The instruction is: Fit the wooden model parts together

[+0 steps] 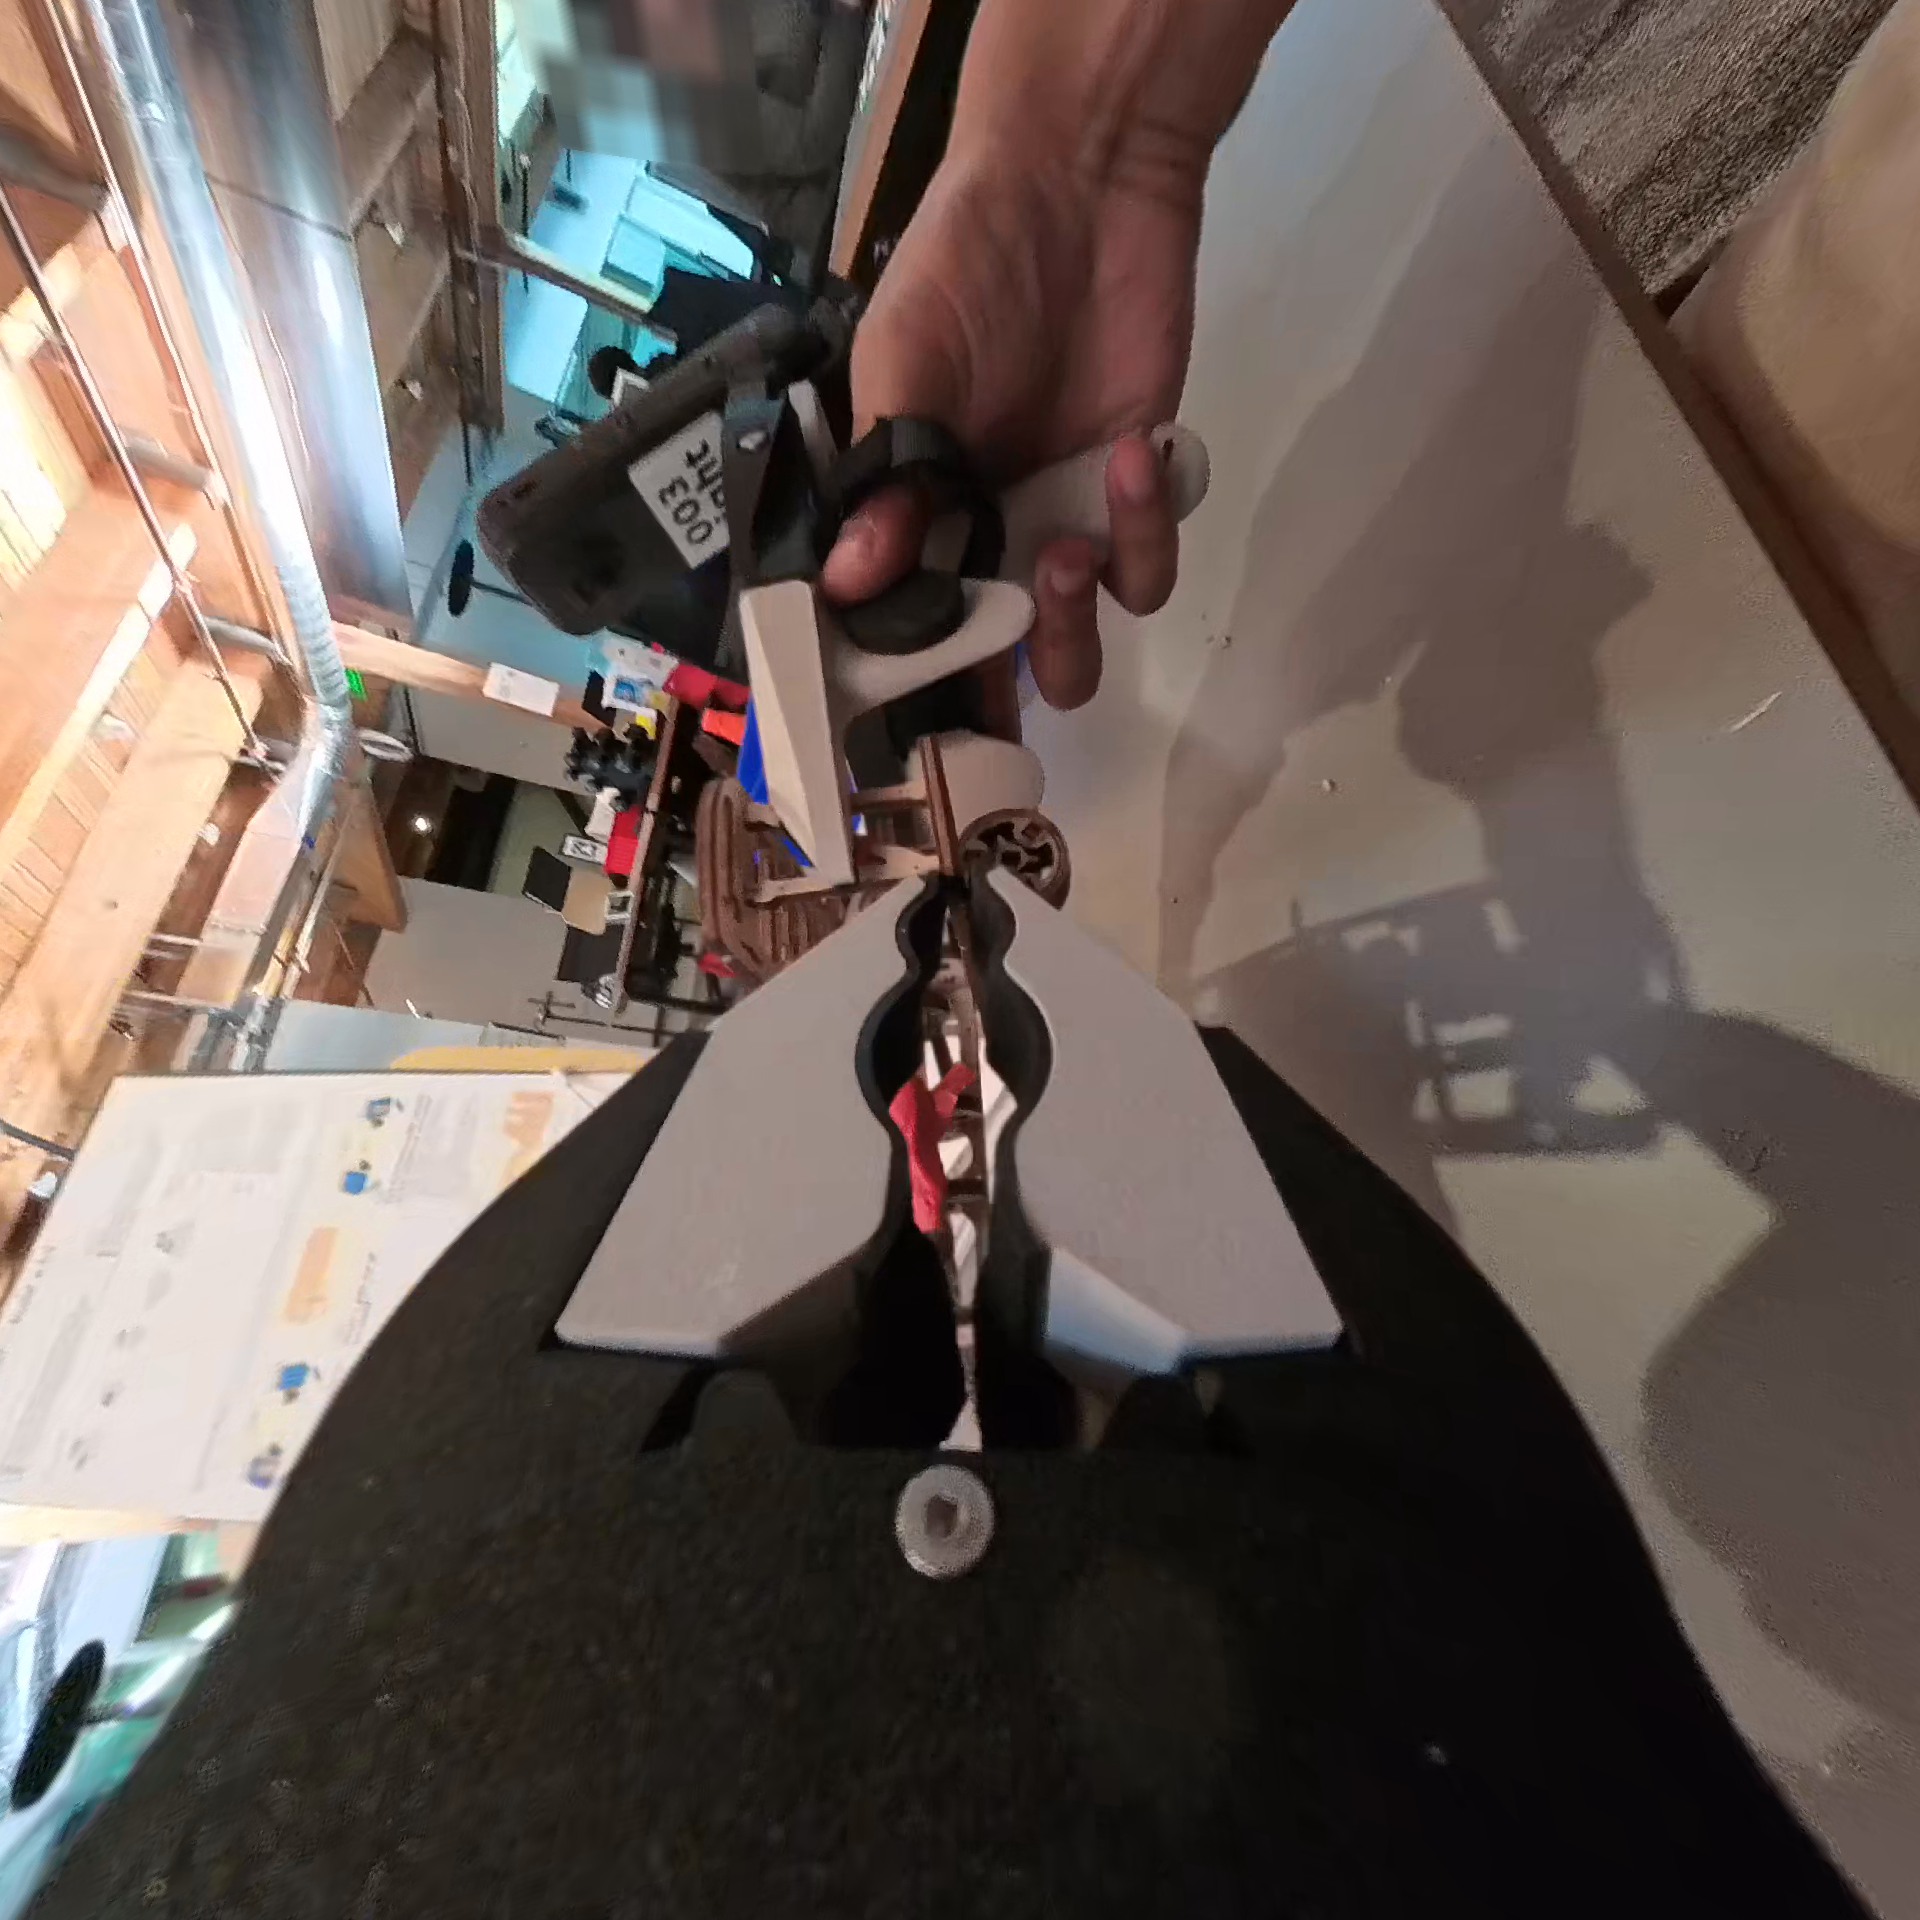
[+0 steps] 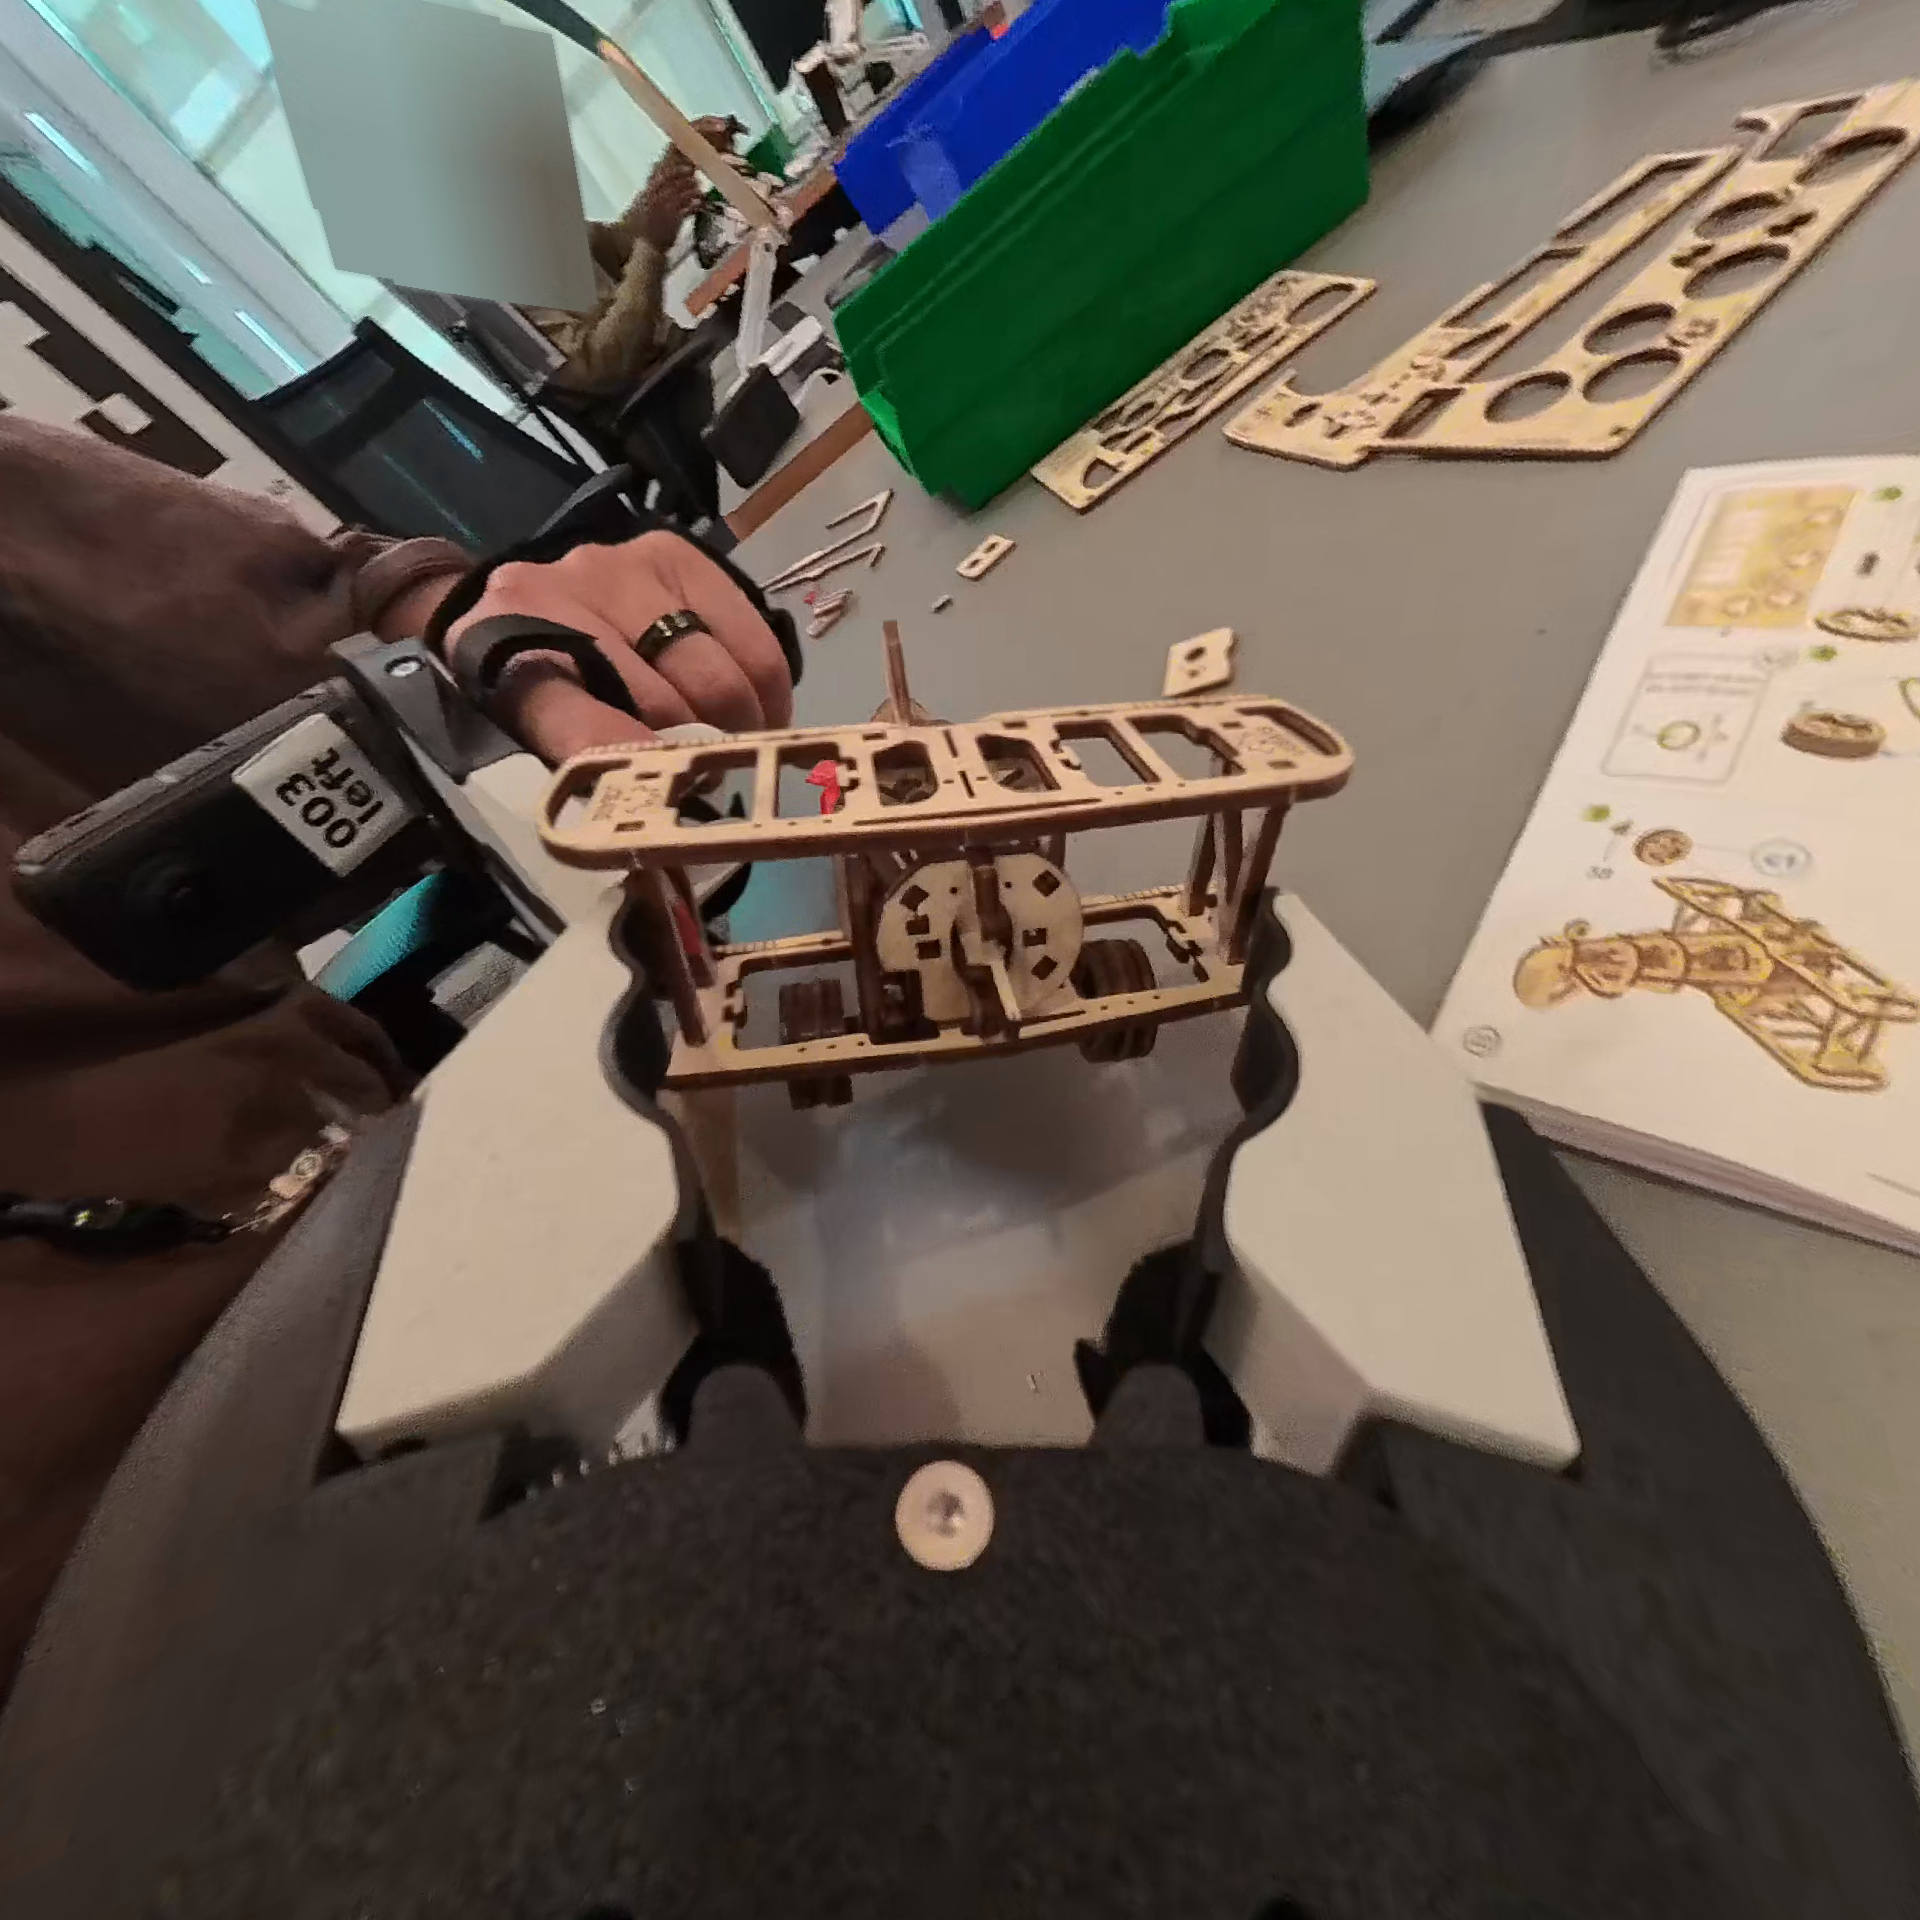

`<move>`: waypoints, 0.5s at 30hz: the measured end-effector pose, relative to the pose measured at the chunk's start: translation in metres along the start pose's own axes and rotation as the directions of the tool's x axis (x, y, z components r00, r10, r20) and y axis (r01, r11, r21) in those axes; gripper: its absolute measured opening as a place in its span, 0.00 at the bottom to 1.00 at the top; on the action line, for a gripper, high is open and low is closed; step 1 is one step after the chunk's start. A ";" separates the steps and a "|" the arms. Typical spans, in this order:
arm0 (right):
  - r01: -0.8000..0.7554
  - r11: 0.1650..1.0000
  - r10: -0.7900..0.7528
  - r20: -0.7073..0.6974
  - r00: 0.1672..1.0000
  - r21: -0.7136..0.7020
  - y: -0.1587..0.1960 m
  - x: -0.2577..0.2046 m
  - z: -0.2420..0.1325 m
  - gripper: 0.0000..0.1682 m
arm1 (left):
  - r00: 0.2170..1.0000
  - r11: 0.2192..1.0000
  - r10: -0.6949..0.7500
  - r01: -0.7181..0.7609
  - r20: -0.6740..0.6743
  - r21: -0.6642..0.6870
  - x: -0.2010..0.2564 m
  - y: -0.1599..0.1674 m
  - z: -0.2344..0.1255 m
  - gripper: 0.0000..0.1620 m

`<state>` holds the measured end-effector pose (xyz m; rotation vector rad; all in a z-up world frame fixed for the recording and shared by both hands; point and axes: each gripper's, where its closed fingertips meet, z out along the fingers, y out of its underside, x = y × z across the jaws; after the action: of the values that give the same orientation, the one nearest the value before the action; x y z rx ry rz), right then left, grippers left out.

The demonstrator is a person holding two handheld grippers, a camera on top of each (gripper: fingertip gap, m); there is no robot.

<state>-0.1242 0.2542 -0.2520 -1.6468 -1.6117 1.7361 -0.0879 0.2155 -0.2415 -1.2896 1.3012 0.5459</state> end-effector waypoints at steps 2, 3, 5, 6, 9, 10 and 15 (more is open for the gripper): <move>-0.020 1.000 0.020 -0.047 0.999 -0.007 0.004 0.008 -0.001 0.65 | 1.000 0.999 -0.023 0.023 -0.018 -0.025 0.005 0.007 0.002 0.00; -0.031 0.999 0.029 -0.078 0.997 -0.014 0.006 0.012 -0.001 0.65 | 0.999 0.999 -0.034 0.033 -0.028 -0.038 0.008 0.011 0.003 0.01; -0.053 0.999 0.051 -0.154 0.987 -0.010 0.009 0.022 -0.005 0.65 | 0.998 0.997 -0.059 0.057 -0.036 -0.057 0.014 0.018 0.003 0.05; -0.061 0.998 0.058 -0.194 0.979 -0.007 0.010 0.027 -0.007 0.65 | 0.996 0.995 -0.077 0.074 -0.037 -0.069 0.016 0.021 0.003 0.07; -0.055 0.998 0.062 -0.285 0.957 0.033 0.012 0.036 -0.012 0.65 | 0.989 0.985 -0.135 0.127 -0.055 -0.120 0.026 0.034 0.000 0.13; -0.052 0.998 0.063 -0.306 0.950 0.044 0.012 0.037 -0.012 0.65 | 0.987 0.982 -0.147 0.139 -0.057 -0.132 0.029 0.037 -0.003 0.13; 0.019 0.998 -0.045 -0.420 0.906 -0.065 0.026 0.043 -0.004 0.65 | 0.962 0.944 -0.270 0.254 -0.051 -0.209 0.035 0.051 -0.023 0.13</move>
<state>-0.1223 0.2806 -0.2945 -1.8525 -1.4806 1.2107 -0.1323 0.1975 -0.2872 -1.6387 1.1350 0.4495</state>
